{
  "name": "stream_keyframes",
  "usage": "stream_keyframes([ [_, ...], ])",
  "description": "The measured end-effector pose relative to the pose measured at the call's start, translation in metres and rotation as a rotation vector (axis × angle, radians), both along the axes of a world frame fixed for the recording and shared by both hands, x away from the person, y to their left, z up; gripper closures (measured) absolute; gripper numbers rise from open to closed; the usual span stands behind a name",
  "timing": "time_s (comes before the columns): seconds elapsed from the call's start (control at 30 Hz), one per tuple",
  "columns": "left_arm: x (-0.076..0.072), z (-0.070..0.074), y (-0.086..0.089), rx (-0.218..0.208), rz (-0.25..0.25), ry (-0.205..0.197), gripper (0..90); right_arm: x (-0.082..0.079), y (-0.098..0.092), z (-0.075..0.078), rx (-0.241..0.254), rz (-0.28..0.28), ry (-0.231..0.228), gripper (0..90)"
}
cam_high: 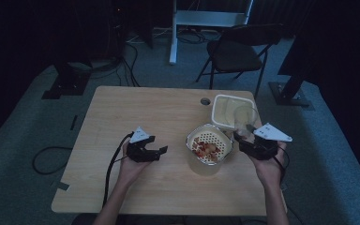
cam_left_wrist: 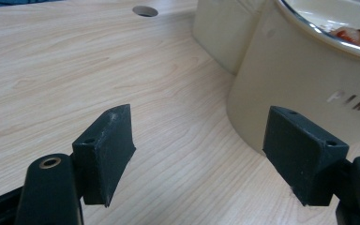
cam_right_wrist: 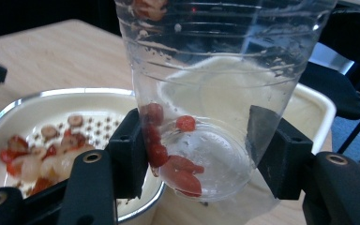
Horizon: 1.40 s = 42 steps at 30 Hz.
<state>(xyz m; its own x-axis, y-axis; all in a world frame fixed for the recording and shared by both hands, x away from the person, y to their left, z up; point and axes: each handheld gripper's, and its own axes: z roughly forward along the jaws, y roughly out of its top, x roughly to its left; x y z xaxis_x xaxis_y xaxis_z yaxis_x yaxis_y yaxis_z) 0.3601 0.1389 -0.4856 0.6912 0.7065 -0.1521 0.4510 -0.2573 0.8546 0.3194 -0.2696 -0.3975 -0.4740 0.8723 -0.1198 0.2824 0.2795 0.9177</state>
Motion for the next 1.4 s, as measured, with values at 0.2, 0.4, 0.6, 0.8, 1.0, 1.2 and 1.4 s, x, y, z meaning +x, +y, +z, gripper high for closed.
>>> stream_keyframes([
  [0.2, 0.002, -0.002, 0.0, -0.006, 0.003, 0.009, 25.4, 0.009, -0.014, 0.008, 0.064, -0.029, -0.018, 41.5],
  [0.4, 0.002, -0.004, -0.002, 0.016, -0.003, 0.015, 25.4, 0.018, -0.019, 0.014, 0.05, -0.056, -0.047, 41.4],
  [0.6, 0.002, -0.004, -0.005, 0.019, -0.005, 0.019, 25.4, 0.035, -0.027, 0.026, 0.078, -0.059, -0.055, 41.4],
  [0.8, 0.0, -0.004, -0.009, 0.025, -0.017, 0.018, 25.3, 0.052, -0.029, 0.038, 0.094, -0.069, -0.071, 41.2],
  [1.0, 0.0, -0.005, -0.008, 0.023, -0.018, 0.018, 25.3, 0.075, -0.022, 0.043, 0.077, -0.061, -0.054, 40.8],
  [1.2, 0.0, -0.006, -0.005, 0.017, -0.009, 0.016, 25.3, 0.093, -0.02, 0.041, 0.074, -0.061, -0.034, 40.2],
  [1.4, -0.001, -0.008, -0.003, 0.019, -0.005, 0.022, 25.4, 0.102, -0.021, 0.035, 0.066, -0.08, -0.007, 39.2],
])
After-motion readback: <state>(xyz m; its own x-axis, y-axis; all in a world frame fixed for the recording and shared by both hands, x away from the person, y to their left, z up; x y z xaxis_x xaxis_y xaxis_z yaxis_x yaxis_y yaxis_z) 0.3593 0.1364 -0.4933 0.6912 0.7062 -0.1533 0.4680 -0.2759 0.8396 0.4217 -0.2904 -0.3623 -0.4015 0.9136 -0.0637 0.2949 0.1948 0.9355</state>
